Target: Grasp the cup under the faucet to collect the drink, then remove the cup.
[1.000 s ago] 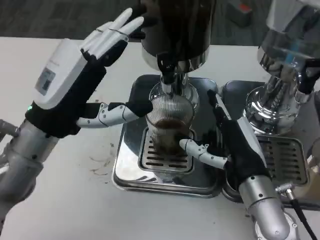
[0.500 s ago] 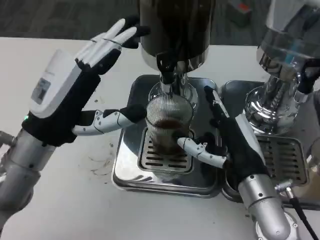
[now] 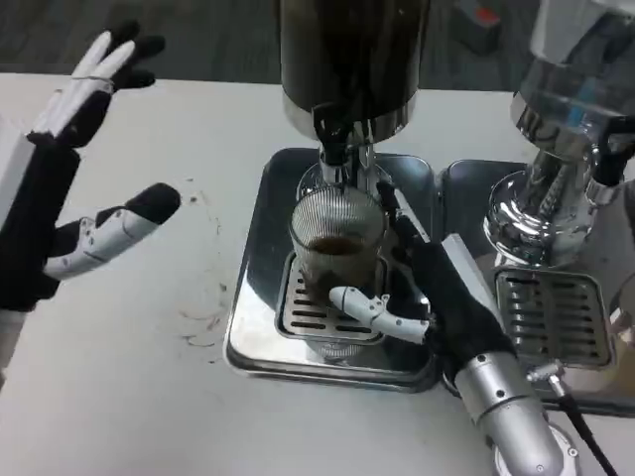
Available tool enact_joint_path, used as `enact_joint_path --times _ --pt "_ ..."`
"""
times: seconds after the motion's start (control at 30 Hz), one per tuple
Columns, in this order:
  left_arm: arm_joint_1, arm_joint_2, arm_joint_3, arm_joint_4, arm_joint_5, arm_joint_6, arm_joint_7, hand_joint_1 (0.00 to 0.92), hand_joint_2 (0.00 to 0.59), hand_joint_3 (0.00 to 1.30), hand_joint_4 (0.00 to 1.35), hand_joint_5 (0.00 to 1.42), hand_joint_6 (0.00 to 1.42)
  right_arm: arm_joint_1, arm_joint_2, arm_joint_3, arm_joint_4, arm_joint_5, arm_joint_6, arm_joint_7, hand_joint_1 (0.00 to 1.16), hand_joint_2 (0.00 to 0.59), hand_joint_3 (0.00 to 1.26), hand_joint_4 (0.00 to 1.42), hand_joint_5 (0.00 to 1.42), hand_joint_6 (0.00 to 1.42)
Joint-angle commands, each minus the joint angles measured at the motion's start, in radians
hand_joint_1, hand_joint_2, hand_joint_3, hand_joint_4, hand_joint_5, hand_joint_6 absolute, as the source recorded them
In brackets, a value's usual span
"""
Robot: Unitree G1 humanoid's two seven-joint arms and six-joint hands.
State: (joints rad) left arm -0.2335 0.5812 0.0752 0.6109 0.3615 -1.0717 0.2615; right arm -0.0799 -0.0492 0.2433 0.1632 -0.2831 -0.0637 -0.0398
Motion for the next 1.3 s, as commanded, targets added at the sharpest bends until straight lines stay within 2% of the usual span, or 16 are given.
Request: enact_joint_path --times 0.03,0.2,0.3,0.53,0.8,1.3 --pt "0.039 0.003 0.031 0.014 -0.033 0.019 -0.015 0.000 0.137 0.16 0.03 0.24 0.13 -0.001 -0.006 -0.006 0.011 0.009 -0.012 0.013 0.77 0.226 0.00 0.00 0.00 0.08" --pt "0.083 0.008 0.039 0.060 -0.015 0.083 -0.020 0.000 0.154 0.12 0.02 0.22 0.11 -0.004 -0.002 -0.005 0.020 0.015 -0.017 0.021 0.77 0.226 0.00 0.00 0.00 0.08" --pt "0.112 0.019 0.007 0.124 0.032 0.115 -0.018 0.000 0.151 0.11 0.01 0.21 0.10 -0.016 0.006 -0.004 0.033 0.018 -0.028 0.022 0.77 0.226 0.00 0.00 0.00 0.08" --pt "0.127 0.017 -0.049 0.223 0.071 0.122 -0.008 0.000 0.156 0.11 0.01 0.20 0.09 -0.044 0.034 -0.015 0.090 0.037 -0.057 0.009 0.78 0.220 0.00 0.00 0.00 0.07" --pt "0.133 0.020 -0.109 0.275 0.110 0.127 0.010 0.000 0.159 0.10 0.01 0.19 0.09 -0.080 0.072 -0.021 0.173 0.030 -0.096 -0.042 0.78 0.218 0.00 0.00 0.00 0.06" --pt "0.160 0.022 -0.127 0.276 0.085 0.125 0.007 0.000 0.160 0.12 0.02 0.19 0.09 -0.125 0.110 -0.003 0.281 0.018 -0.141 -0.077 0.86 0.216 0.00 0.00 0.00 0.09"
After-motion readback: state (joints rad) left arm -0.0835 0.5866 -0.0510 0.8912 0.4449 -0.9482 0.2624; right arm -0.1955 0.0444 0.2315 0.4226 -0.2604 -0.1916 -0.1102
